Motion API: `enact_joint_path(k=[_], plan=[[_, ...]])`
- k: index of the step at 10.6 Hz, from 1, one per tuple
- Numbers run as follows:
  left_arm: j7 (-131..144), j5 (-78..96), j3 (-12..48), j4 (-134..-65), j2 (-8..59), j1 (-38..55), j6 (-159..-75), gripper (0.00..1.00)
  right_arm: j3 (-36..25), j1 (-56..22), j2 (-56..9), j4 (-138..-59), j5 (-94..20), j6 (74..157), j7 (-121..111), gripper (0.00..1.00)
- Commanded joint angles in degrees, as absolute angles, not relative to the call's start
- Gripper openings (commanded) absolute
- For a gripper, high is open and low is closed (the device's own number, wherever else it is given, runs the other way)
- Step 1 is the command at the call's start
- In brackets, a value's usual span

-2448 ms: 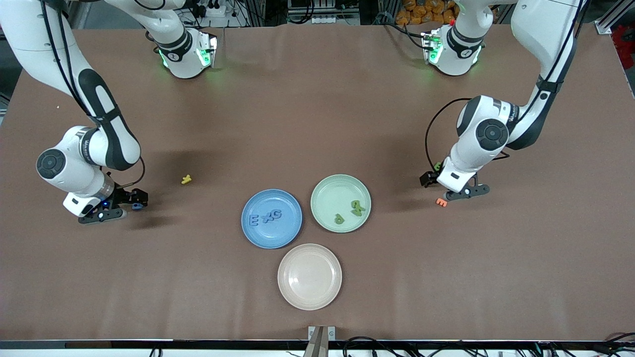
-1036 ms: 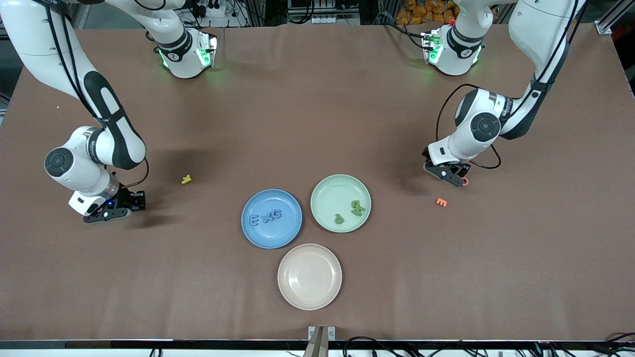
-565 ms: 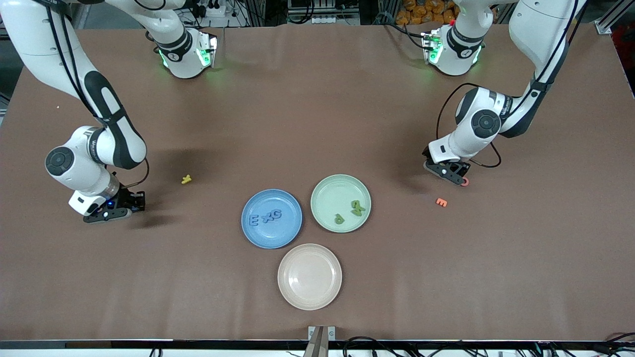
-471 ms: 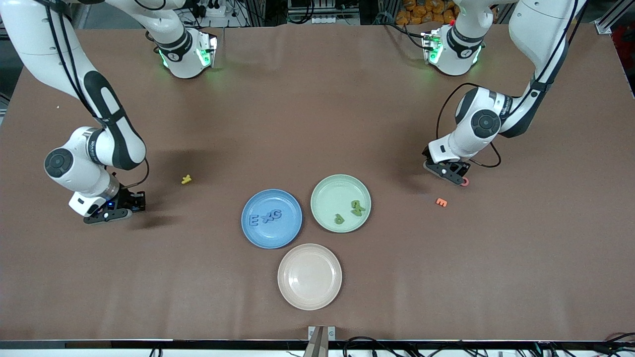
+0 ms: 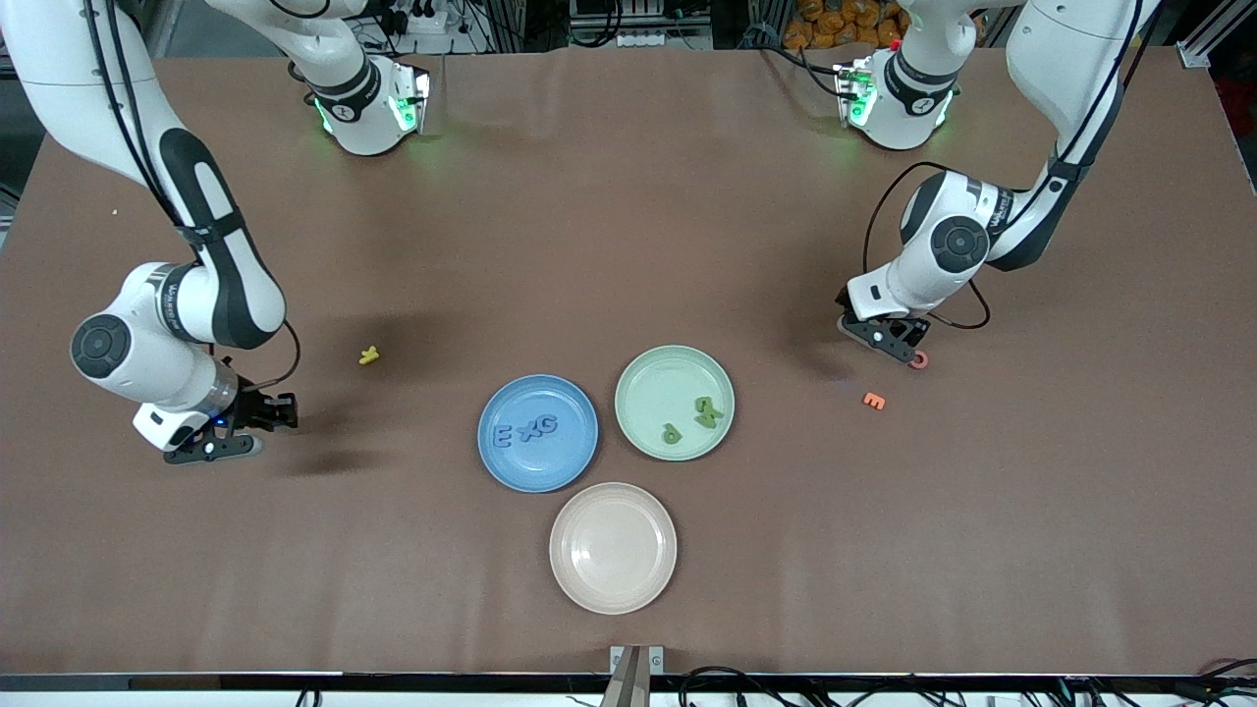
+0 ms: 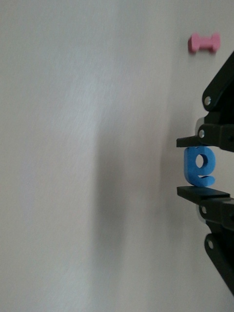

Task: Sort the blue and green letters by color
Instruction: 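Place the a on the blue plate while the left gripper carries the B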

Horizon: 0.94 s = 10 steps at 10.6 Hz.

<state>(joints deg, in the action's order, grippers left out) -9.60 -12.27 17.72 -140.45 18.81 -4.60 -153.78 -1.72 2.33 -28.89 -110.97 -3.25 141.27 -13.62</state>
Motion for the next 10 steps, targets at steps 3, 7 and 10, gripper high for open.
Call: enact_joint_path(k=[3,7,10], plan=[[-8.1,-13.8,17.7,-141.8,17.8,-6.2,-154.9,0.0,-0.8,-8.2,-29.2,-106.8,-3.4,140.4,8.2,0.07],[-3.8,-13.8,17.8,-141.6,17.8,-5.4,-154.8,0.0,-0.7,-16.7,-31.5,-101.4,-3.5,137.8,18.7,0.07],[-1.8,-13.8,17.8,-140.8,17.6,-4.8,-154.6,0.0,-0.7,-22.7,-35.0,-96.6,-3.6,137.5,26.1,0.07]])
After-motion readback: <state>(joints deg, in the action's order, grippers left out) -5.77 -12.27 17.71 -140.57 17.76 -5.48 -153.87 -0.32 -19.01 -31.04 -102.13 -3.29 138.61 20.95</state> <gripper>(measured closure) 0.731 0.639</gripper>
